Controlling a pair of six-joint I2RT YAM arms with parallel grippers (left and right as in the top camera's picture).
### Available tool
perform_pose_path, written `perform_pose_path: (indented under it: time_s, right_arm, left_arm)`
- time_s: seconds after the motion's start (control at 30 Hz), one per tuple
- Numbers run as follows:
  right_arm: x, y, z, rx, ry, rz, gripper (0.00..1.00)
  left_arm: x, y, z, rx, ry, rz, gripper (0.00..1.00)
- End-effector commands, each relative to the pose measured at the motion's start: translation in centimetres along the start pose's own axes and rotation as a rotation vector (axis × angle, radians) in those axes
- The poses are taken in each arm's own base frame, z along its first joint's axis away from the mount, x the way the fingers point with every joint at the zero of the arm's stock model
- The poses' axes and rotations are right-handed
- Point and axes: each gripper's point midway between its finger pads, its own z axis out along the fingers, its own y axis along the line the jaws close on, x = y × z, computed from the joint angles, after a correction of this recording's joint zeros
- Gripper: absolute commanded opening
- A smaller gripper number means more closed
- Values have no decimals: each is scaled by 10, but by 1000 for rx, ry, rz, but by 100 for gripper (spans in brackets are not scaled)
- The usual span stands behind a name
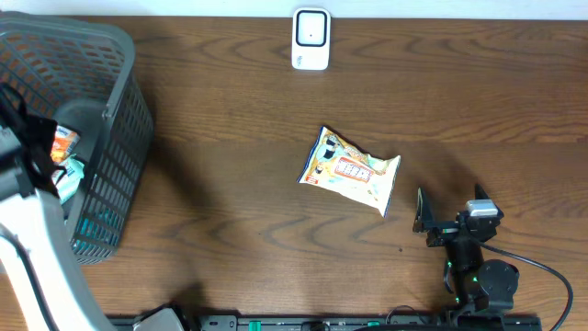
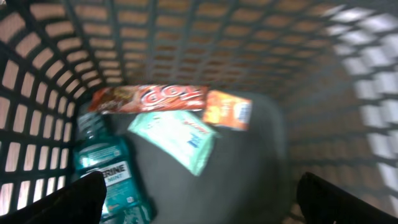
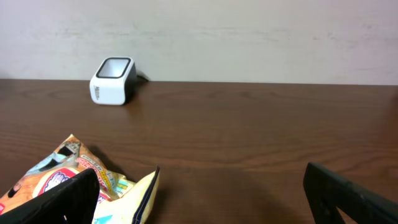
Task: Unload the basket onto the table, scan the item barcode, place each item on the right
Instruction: 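Release the pack and move the left gripper back to the basket, then grasp the light green wet wipes pack in the basket with left gripper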
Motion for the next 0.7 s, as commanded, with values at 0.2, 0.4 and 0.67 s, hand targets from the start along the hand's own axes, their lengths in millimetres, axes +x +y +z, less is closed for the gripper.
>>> perform_pose_path:
  time_s: [0.2,0.4,0.67]
  right_arm:
    - [1,0,0,-1,0,-15,99]
    - [1,0,0,-1,0,-15,99]
    - [1,0,0,-1,0,-15,99]
  left_arm:
    - [61,22,108,-288,224,42,98]
    - [100,27,137,-372,333,-209,98]
    - [109,18,164,-346,340,-241,98]
